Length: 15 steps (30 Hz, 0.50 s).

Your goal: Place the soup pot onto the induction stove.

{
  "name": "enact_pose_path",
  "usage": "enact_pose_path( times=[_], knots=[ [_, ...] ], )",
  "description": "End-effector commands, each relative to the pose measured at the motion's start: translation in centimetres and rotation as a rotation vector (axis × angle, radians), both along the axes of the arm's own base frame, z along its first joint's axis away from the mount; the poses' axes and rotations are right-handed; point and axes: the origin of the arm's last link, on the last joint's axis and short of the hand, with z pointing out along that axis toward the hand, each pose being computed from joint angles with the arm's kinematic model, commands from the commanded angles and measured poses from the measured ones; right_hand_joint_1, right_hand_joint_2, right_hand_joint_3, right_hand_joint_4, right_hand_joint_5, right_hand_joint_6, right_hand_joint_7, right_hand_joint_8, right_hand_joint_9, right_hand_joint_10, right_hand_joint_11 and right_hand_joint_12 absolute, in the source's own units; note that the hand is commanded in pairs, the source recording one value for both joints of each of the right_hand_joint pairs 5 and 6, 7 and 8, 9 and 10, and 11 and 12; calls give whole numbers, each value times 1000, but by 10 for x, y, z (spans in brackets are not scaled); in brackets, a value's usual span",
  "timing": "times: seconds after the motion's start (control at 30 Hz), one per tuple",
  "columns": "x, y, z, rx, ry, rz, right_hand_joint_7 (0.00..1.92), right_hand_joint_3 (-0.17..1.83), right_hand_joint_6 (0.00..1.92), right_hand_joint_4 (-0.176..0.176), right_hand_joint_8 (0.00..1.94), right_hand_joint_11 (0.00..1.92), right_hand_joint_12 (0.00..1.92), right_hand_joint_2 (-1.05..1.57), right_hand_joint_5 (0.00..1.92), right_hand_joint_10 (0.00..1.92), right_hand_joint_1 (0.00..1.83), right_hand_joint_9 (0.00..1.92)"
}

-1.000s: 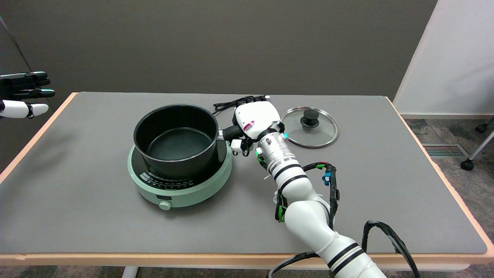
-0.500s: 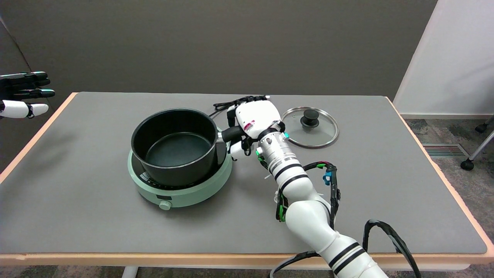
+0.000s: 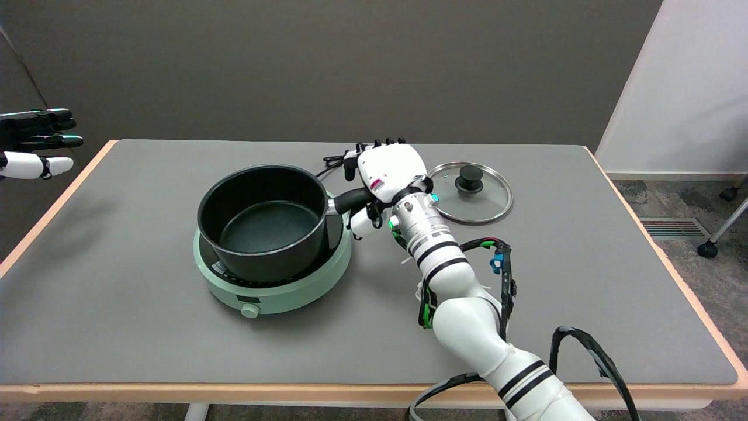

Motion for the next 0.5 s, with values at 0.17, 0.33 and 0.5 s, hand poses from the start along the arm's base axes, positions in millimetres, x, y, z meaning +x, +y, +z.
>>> enact_pose_path(
  times=[0.17,0.33,0.5],
  knots=[
    [7,-19,-2,2,7,14,735,1815,735,176,735,735,735,226,735,735,928,735],
    [5,-23,-5,-4,0,13,728,1832,728,176,728,728,728,194,728,728,931,728],
    [1,-26,-9,-12,-13,10,720,1833,720,176,720,720,720,170,720,720,943,720]
  ],
)
